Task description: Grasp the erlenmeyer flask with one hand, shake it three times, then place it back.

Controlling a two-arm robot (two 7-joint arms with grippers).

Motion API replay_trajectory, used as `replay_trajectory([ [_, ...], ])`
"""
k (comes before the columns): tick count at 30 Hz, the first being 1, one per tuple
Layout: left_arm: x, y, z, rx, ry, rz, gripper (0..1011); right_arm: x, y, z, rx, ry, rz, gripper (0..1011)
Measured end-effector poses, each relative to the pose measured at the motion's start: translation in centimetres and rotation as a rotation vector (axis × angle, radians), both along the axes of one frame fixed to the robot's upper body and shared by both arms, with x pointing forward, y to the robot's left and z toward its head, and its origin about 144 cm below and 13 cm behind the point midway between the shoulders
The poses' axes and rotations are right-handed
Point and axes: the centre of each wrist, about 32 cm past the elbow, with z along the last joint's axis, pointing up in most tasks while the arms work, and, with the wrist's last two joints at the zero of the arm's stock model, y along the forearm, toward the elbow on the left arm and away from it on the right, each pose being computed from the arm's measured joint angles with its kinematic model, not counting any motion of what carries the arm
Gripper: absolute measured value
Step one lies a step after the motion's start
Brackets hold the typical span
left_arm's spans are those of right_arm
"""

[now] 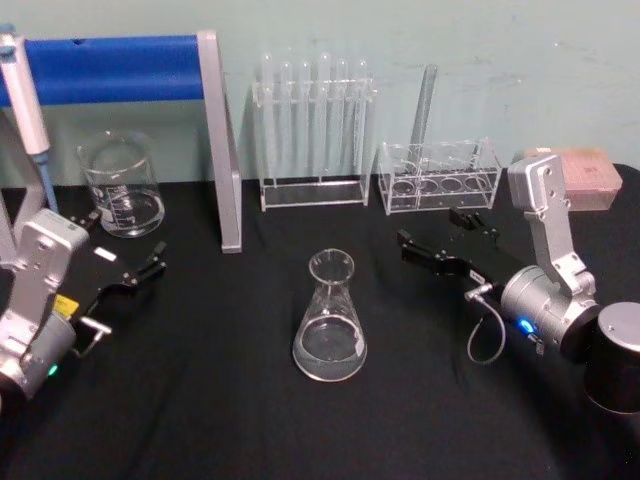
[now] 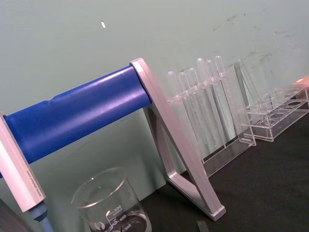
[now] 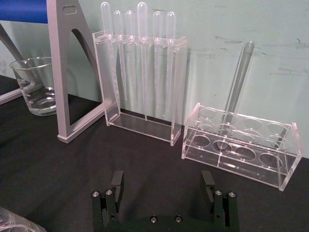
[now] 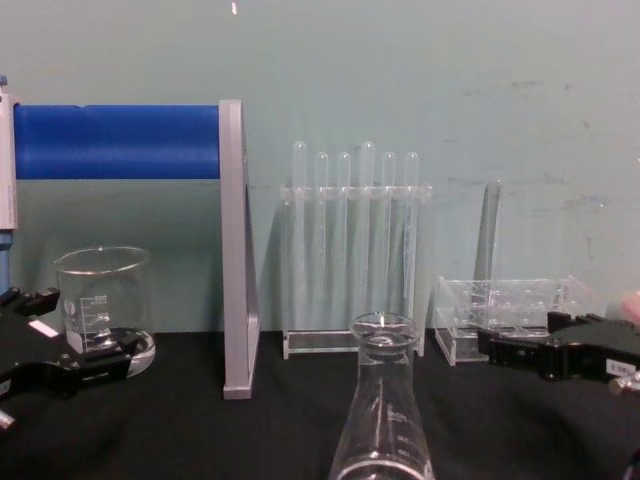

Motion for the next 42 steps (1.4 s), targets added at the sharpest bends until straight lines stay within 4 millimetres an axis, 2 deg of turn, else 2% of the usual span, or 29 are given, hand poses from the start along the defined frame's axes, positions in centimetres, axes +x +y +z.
replay_trajectory([
  [42, 0.0, 0.0, 0.0, 0.0, 0.0, 0.0, 1000, -0.13, -0.08, 0.02, 0.003, -0.005, -0.001, 1003],
])
